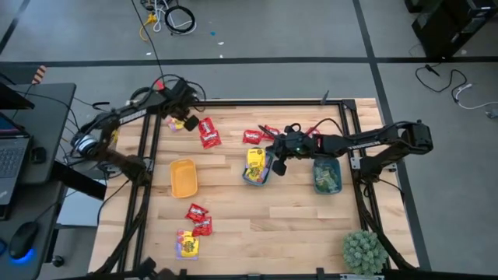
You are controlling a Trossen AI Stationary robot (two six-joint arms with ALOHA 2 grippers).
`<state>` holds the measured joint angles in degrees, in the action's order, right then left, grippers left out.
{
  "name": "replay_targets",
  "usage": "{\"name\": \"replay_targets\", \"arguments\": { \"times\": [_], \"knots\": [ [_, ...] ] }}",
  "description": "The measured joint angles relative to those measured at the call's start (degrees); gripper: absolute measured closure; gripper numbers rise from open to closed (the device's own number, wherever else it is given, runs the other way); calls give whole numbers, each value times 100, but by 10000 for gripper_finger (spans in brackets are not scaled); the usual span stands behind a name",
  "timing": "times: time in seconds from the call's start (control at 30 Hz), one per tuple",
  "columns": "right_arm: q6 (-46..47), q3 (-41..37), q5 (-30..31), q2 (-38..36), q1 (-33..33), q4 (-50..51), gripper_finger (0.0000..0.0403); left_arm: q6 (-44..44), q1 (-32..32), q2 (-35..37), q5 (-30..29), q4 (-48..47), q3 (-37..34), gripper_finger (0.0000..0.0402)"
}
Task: Sort candy
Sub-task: Put the yellow candy pack into the green bin
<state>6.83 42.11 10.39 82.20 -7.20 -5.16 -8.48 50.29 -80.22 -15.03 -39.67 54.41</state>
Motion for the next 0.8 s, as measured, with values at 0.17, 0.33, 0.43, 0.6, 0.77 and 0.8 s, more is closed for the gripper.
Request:
{"name": "replay_targets", "arguments": {
  "times": [0.17,0.33,0.43,0.6,0.77,0.8],
  "knots": [
    [-20,2,-2,-313,0,140,403,146,-636,318,374,-167,9,398],
    [-5,2,-4,-466,12,237,403,242,-724,75,296,-655,8,357],
    [-2,2,-5,-466,44,241,403,267,-602,-153,145,-722,-102,321],
    [4,2,-12,-466,117,244,403,226,-165,-528,-95,-617,-439,271],
    [2,2,-17,-466,120,241,403,194,227,-744,-363,-289,-712,253],
    [2,2,-17,-466,120,237,403,143,292,-754,-364,-167,-761,252]
  ]
}}
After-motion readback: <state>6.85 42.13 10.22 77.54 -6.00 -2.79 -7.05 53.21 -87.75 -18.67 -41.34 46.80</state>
